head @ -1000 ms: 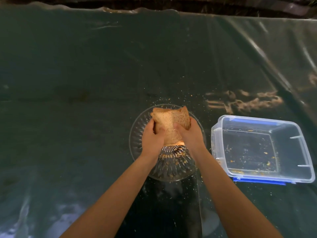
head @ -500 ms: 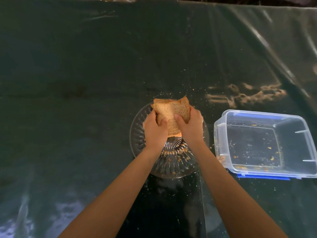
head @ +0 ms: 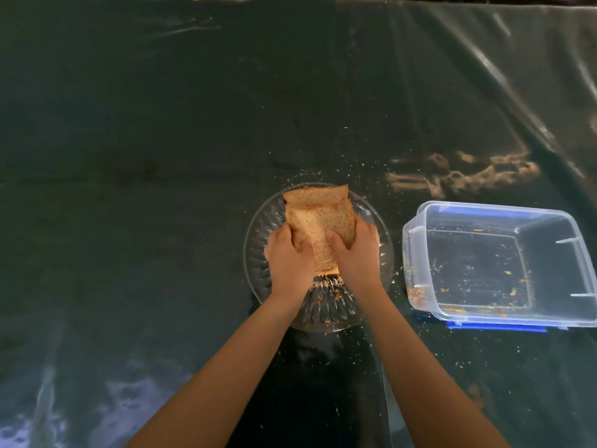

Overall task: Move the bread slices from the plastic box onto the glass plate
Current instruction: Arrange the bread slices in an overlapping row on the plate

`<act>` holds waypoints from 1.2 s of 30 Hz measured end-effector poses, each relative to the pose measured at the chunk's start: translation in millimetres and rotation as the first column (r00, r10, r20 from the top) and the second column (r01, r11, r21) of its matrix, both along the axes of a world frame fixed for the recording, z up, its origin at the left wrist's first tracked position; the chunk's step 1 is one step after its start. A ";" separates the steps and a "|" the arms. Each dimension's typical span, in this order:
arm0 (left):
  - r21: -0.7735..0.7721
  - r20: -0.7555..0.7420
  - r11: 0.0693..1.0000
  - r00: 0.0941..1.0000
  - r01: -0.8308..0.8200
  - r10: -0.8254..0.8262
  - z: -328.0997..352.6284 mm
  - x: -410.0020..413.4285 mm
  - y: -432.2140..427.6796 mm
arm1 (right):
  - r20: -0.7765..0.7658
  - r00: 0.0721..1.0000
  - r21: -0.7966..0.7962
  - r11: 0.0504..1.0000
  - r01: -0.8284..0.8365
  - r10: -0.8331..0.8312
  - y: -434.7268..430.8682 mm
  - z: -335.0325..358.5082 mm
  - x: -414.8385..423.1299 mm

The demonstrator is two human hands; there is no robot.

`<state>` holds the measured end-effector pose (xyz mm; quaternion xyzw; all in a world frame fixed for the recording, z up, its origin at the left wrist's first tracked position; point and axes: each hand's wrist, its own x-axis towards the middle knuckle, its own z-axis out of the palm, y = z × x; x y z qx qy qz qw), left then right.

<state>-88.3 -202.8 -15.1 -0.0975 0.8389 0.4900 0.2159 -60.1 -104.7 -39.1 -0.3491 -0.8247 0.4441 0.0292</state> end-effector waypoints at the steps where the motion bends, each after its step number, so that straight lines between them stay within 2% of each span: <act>1: -0.025 0.014 1.000 1.000 0.007 -0.006 -0.6 -2.1 -0.1 | 0.010 1.000 0.006 1.000 0.006 -0.006 -0.6 -0.6 -2.1; 6: -0.099 -0.018 0.994 0.999 0.046 -0.048 -2.6 -4.0 -3.8 | 0.060 0.998 0.039 0.999 0.013 -0.016 0.7 -0.3 -5.4; 10: -0.132 -0.132 0.990 0.989 0.048 -0.065 -2.3 2.8 -6.9 | -0.037 0.999 0.109 0.994 0.024 -0.020 -4.4 4.2 1.4; 14: -0.100 -0.165 0.995 0.985 0.026 -0.042 3.6 8.9 -6.3 | -0.124 0.992 0.052 0.998 0.044 -0.037 -7.8 8.3 7.8; 18: -0.113 -0.185 0.993 0.981 0.037 -0.057 11.2 12.5 -6.8 | -0.148 0.984 0.024 0.995 0.101 -0.096 -9.7 7.7 16.0; 22: -0.123 -0.179 0.991 0.981 0.059 -0.081 13.9 17.8 -8.4 | -0.130 0.980 -0.014 0.989 0.149 -0.149 -12.6 5.6 24.3; 29: -0.106 -0.162 0.993 0.984 0.053 -0.070 13.8 22.2 -12.1 | -0.132 0.982 -0.026 0.991 0.130 -0.132 -12.2 8.4 26.8; 36: -0.158 -0.090 0.982 0.989 0.103 -0.118 5.4 18.1 -14.2 | -0.038 0.995 -0.006 0.995 0.097 -0.097 -9.4 3.8 26.6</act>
